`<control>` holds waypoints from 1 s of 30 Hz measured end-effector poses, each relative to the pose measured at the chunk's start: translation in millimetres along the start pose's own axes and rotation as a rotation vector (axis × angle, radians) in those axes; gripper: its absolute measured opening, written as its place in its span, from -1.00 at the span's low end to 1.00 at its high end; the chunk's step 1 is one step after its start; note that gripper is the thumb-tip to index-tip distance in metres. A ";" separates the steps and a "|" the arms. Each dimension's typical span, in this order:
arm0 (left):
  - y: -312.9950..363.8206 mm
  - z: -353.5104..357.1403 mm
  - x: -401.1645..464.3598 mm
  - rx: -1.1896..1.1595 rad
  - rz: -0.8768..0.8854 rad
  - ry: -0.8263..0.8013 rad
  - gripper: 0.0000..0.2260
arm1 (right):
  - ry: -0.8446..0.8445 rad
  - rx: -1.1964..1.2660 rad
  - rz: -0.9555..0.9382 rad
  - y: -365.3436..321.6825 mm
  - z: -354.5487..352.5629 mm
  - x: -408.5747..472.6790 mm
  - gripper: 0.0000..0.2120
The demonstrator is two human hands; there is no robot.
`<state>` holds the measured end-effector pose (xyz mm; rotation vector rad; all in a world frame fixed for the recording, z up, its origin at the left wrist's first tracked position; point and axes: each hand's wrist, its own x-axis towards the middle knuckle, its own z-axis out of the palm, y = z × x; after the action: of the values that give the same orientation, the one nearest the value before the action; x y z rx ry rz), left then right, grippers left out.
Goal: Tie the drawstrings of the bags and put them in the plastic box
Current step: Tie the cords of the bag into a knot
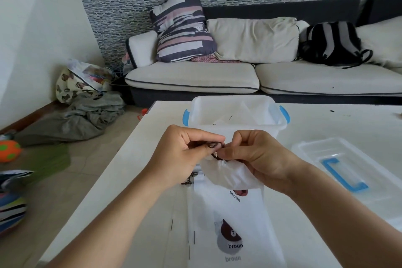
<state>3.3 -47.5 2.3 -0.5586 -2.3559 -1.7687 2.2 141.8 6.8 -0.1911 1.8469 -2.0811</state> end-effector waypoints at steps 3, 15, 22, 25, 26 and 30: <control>0.8 -2.6 0.9 -0.085 -0.086 -0.023 -0.84 | 0.047 -0.088 -0.055 3.4 1.1 2.0 -0.72; -4.1 3.9 0.5 -0.020 0.001 0.067 -0.83 | 0.070 -0.233 -0.180 1.9 5.7 2.7 -0.84; -0.5 0.8 0.1 -0.123 -0.020 0.044 -0.83 | -0.076 0.068 -0.012 0.9 -3.7 2.4 -0.68; 4.0 -1.5 -0.4 -0.206 -0.037 0.056 -0.83 | -0.110 0.188 -0.007 1.8 -7.5 3.6 -0.78; 4.8 -2.4 -0.5 -0.224 -0.043 0.061 -0.84 | -0.111 0.181 -0.012 2.6 -8.9 4.0 -0.77; 2.5 -4.3 -0.7 -0.201 -0.058 0.066 -0.85 | -0.050 0.033 -0.030 4.1 -12.7 6.9 -0.71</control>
<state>4.4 -51.1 5.6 -0.4533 -2.1869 -2.0311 -7.7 150.9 0.1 -0.2622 1.7902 -2.1054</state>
